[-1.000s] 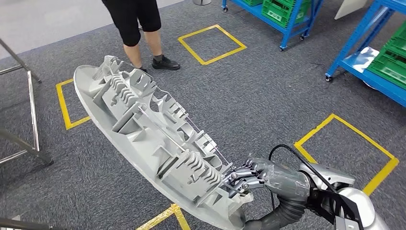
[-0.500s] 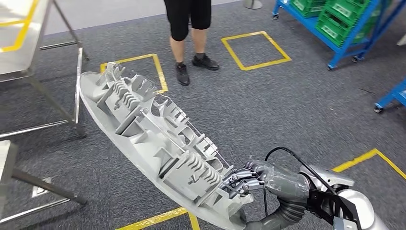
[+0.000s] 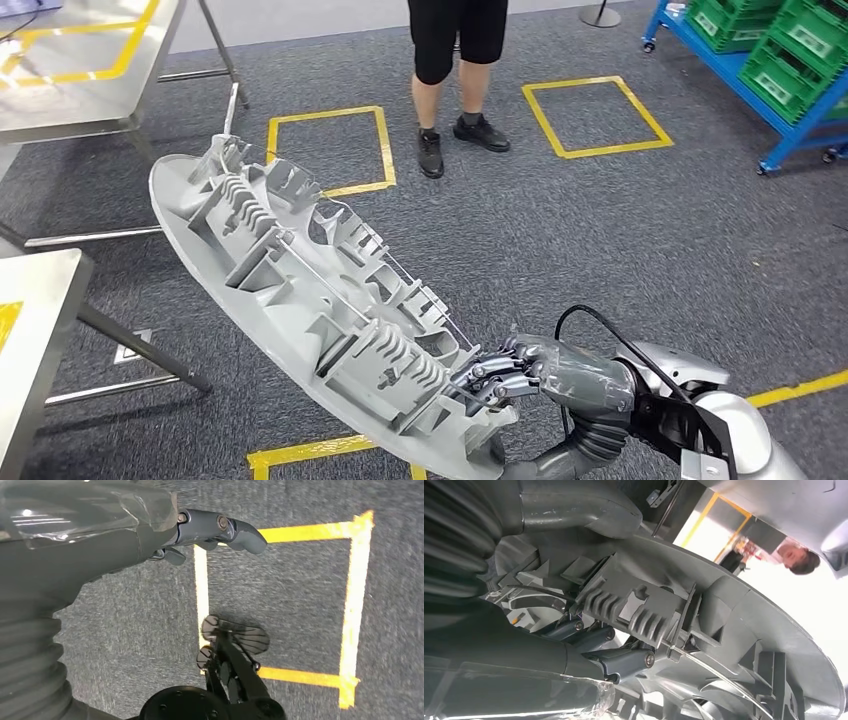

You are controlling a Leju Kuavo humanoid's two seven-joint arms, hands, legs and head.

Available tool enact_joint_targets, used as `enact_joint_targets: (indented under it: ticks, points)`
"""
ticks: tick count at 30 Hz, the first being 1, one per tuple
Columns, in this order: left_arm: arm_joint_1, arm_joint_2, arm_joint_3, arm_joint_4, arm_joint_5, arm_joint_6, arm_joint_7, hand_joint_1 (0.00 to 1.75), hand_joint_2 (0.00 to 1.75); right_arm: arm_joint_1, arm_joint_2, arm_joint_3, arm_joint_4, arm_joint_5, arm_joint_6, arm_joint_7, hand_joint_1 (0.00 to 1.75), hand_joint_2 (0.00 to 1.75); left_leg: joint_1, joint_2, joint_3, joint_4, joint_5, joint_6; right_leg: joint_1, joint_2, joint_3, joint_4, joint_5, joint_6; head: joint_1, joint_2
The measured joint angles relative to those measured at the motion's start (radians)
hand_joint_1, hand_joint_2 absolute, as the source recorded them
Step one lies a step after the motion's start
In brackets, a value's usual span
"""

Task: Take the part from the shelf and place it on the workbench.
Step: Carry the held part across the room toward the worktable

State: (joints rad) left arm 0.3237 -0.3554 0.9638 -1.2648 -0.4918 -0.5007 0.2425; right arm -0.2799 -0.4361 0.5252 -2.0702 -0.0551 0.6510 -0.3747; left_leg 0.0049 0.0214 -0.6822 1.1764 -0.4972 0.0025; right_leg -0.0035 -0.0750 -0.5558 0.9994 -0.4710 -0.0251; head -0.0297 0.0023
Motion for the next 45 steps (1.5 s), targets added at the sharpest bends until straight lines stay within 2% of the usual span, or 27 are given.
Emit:
enact_joint_targets:
  ticks: [2, 3, 6, 8, 10, 12, 13, 14, 16, 18, 20, 21, 22, 25, 27, 28, 29, 30, 32, 34, 36, 38, 40, 42, 43, 44, 45]
  points:
    - [0.003, 0.001, -0.005, -0.010, -0.002, 0.000, 0.004, 0.00, 1.75, 0.003, 0.000, -0.002, -0.001, 0.006, -0.001, 0.001, 1.73, 1.75, -0.009, 0.045, 0.069, -0.129, 0.041, 0.012, 0.007, -0.020, 0.007, 0.000, -0.007, 0.006, 0.001, 0.000]
    - [0.004, 0.001, -0.007, -0.014, -0.002, -0.001, 0.004, 0.00, 1.75, 0.004, 0.000, -0.003, -0.002, 0.008, -0.002, 0.001, 1.73, 1.75, -0.013, 0.058, 0.083, -0.156, 0.045, 0.017, 0.010, -0.029, 0.009, 0.000, -0.010, 0.010, 0.001, 0.000]
    - [0.009, 0.001, -0.012, -0.020, -0.009, -0.003, 0.004, 0.00, 1.75, 0.010, 0.001, -0.005, -0.005, 0.010, -0.003, 0.001, 1.73, 1.75, -0.016, 0.030, 0.090, -0.174, 0.049, 0.028, 0.010, -0.051, 0.016, -0.002, -0.018, 0.023, 0.002, 0.000]
    - [0.012, -0.001, -0.016, -0.024, -0.012, -0.007, 0.003, 0.00, 1.75, 0.015, 0.001, -0.008, -0.008, 0.011, -0.004, 0.001, 1.73, 1.75, -0.009, 0.004, 0.107, -0.190, 0.060, 0.038, 0.006, -0.008, -0.001, 0.047, -0.045, 0.025, 0.005, 0.000]
    - [0.010, -0.002, -0.020, -0.025, -0.013, -0.013, -0.002, 0.00, 1.75, 0.022, 0.000, -0.011, -0.010, 0.011, -0.005, 0.001, 1.73, 1.75, -0.004, -0.024, 0.114, -0.196, 0.066, 0.043, 0.000, 0.051, -0.065, 0.179, -0.096, 0.022, 0.008, 0.000]
    - [0.008, -0.002, -0.022, -0.025, -0.013, -0.019, -0.010, 0.00, 1.75, 0.031, -0.001, -0.011, -0.010, 0.012, -0.006, 0.001, 1.73, 1.75, -0.005, -0.057, 0.114, -0.196, 0.066, 0.044, -0.003, 0.069, -0.132, 0.293, -0.126, 0.027, 0.009, 0.000]
    - [0.008, -0.002, -0.023, -0.025, -0.012, -0.022, -0.016, 0.00, 1.75, 0.034, -0.001, -0.012, -0.010, 0.012, -0.007, 0.001, 1.73, 1.75, -0.004, -0.074, 0.115, -0.195, 0.065, 0.043, -0.005, 0.071, -0.143, 0.297, -0.116, 0.035, 0.010, 0.000]
    - [0.009, -0.002, -0.023, -0.025, -0.012, -0.026, -0.023, 0.00, 1.75, 0.037, -0.001, -0.012, -0.010, 0.012, -0.007, 0.001, 1.73, 1.75, -0.004, -0.091, 0.117, -0.195, 0.064, 0.042, -0.008, 0.073, -0.132, 0.256, -0.090, 0.045, 0.010, 0.000]
    - [0.009, -0.002, -0.025, -0.025, -0.008, -0.034, -0.036, 0.00, 1.75, 0.040, -0.002, -0.014, -0.013, 0.013, -0.008, 0.002, 1.73, 1.75, -0.004, -0.122, 0.120, -0.192, 0.061, 0.037, -0.014, 0.099, -0.073, 0.105, -0.018, 0.060, 0.010, 0.000]
    - [0.009, -0.002, -0.026, -0.025, 0.003, -0.042, -0.048, 0.00, 1.75, 0.043, -0.002, -0.018, -0.018, 0.013, -0.010, 0.001, 1.73, 1.75, -0.007, -0.147, 0.117, -0.187, 0.056, 0.027, -0.017, 0.123, -0.031, 0.009, 0.024, 0.054, 0.009, 0.000]
    - [0.011, -0.002, -0.023, -0.025, 0.015, -0.050, -0.061, 0.00, 1.75, 0.045, -0.002, -0.024, -0.022, 0.014, -0.012, 0.001, 1.73, 1.75, -0.006, -0.164, 0.111, -0.186, 0.054, 0.017, -0.013, 0.117, -0.024, -0.003, 0.031, 0.037, 0.008, 0.000]
    - [0.012, -0.002, -0.021, -0.025, 0.020, -0.052, -0.067, 0.00, 1.75, 0.046, -0.002, -0.026, -0.024, 0.015, -0.012, 0.001, 1.73, 1.75, -0.004, -0.162, 0.108, -0.183, 0.052, 0.013, -0.013, 0.108, -0.022, -0.004, 0.032, 0.031, 0.008, 0.000]
    - [0.013, -0.001, -0.019, -0.024, 0.024, -0.054, -0.072, 0.00, 1.75, 0.046, -0.002, -0.028, -0.026, 0.016, -0.013, 0.002, 1.73, 1.75, -0.004, -0.143, 0.102, -0.171, 0.044, 0.008, -0.014, 0.099, -0.021, -0.005, 0.032, 0.026, 0.006, 0.000]
    - [0.003, -0.001, -0.014, -0.022, 0.031, -0.059, -0.090, 0.00, 1.75, 0.051, -0.002, -0.032, -0.031, 0.017, -0.013, 0.002, 1.73, 1.75, -0.001, -0.050, 0.031, -0.028, -0.032, -0.006, -0.011, 0.069, -0.017, -0.008, 0.028, 0.010, 0.000, 0.000]
    - [-0.005, 0.000, -0.011, -0.019, 0.033, -0.064, -0.100, 0.00, 1.75, 0.053, -0.002, -0.033, -0.032, 0.018, -0.013, 0.001, 1.73, 1.75, 0.005, -0.033, -0.035, 0.094, -0.079, -0.011, -0.006, 0.044, -0.016, -0.008, 0.024, 0.003, 0.000, 0.000]
    - [-0.007, 0.000, -0.009, -0.018, 0.033, -0.066, -0.104, 0.00, 1.75, 0.054, -0.002, -0.034, -0.033, 0.018, -0.013, 0.001, 1.73, 1.75, 0.006, -0.030, -0.047, 0.113, -0.078, -0.012, -0.004, 0.032, -0.015, -0.008, 0.022, 0.002, -0.001, 0.000]
    - [-0.007, 0.000, -0.007, -0.017, 0.034, -0.067, -0.106, 0.00, 1.75, 0.056, -0.002, -0.034, -0.033, 0.018, -0.013, 0.001, 1.73, 1.75, 0.006, -0.026, -0.037, 0.091, -0.058, -0.012, -0.003, 0.020, -0.014, -0.008, 0.020, 0.002, -0.001, 0.000]
    - [-0.007, 0.000, -0.005, -0.016, 0.034, -0.067, -0.107, 0.00, 1.75, 0.057, -0.002, -0.034, -0.033, 0.019, -0.013, 0.001, 1.73, 1.75, 0.006, -0.015, -0.007, 0.031, -0.026, -0.009, -0.001, 0.009, -0.012, -0.008, 0.018, 0.003, -0.001, 0.000]
    - [-0.009, 0.000, -0.003, -0.016, 0.034, -0.069, -0.110, 0.00, 1.75, 0.057, -0.002, -0.034, -0.034, 0.019, -0.014, 0.001, 1.73, 1.75, 0.000, 0.033, 0.067, -0.109, 0.029, 0.000, 0.005, -0.011, -0.006, -0.007, 0.013, 0.008, 0.000, 0.000]
    - [-0.011, 0.001, -0.002, -0.015, 0.034, -0.075, -0.118, 0.00, 1.75, 0.058, -0.002, -0.035, -0.035, 0.019, -0.015, 0.001, 1.73, 1.75, -0.006, 0.056, 0.097, -0.167, 0.044, 0.009, 0.010, -0.030, -0.001, -0.007, 0.008, 0.017, 0.002, 0.000]
    - [-0.012, 0.001, 0.004, -0.015, 0.031, -0.083, -0.127, 0.00, 1.75, 0.059, -0.002, -0.036, -0.036, 0.020, -0.016, -0.001, 1.73, 1.75, -0.007, 0.032, 0.097, -0.172, 0.048, 0.019, 0.009, -0.046, 0.001, -0.007, 0.003, 0.027, 0.002, 0.000]
    - [-0.012, 0.000, 0.011, -0.015, 0.026, -0.091, -0.135, 0.00, 1.75, 0.062, -0.002, -0.040, -0.038, 0.021, -0.017, -0.004, 1.73, 1.75, -0.003, 0.007, 0.103, -0.183, 0.057, 0.030, 0.003, -0.013, -0.010, 0.023, -0.015, 0.032, 0.004, 0.000]
    - [-0.018, -0.001, 0.014, -0.014, 0.020, -0.096, -0.141, 0.00, 1.75, 0.069, -0.004, -0.046, -0.039, 0.023, -0.019, -0.009, 1.73, 1.75, 0.000, -0.019, 0.106, -0.189, 0.062, 0.037, -0.003, 0.045, -0.062, 0.132, -0.064, 0.029, 0.007, 0.000]
    - [-0.025, -0.002, 0.017, -0.012, 0.012, -0.099, -0.146, 0.00, 1.75, 0.079, -0.004, -0.050, -0.039, 0.026, -0.021, -0.013, 1.73, 1.75, 0.000, -0.050, 0.106, -0.189, 0.063, 0.039, -0.005, 0.066, -0.132, 0.267, -0.109, 0.031, 0.008, 0.000]
    - [-0.027, -0.002, 0.018, -0.010, 0.009, -0.100, -0.148, 0.00, 1.75, 0.083, -0.004, -0.051, -0.039, 0.028, -0.022, -0.014, 1.73, 1.75, 0.000, -0.067, 0.107, -0.188, 0.063, 0.039, -0.006, 0.069, -0.150, 0.296, -0.112, 0.036, 0.008, 0.000]
    - [-0.028, -0.002, 0.020, -0.008, 0.007, -0.101, -0.149, 0.00, 1.75, 0.086, -0.004, -0.052, -0.039, 0.029, -0.022, -0.014, 1.73, 1.75, 0.000, -0.084, 0.109, -0.188, 0.062, 0.038, -0.009, 0.070, -0.147, 0.280, -0.096, 0.045, 0.009, 0.000]
    - [-0.028, -0.002, 0.022, -0.006, 0.005, -0.102, -0.149, 0.00, 1.75, 0.088, -0.004, -0.052, -0.039, 0.029, -0.022, -0.014, 1.73, 1.75, 0.000, -0.100, 0.111, -0.187, 0.061, 0.037, -0.012, 0.075, -0.125, 0.223, -0.067, 0.055, 0.008, 0.000]
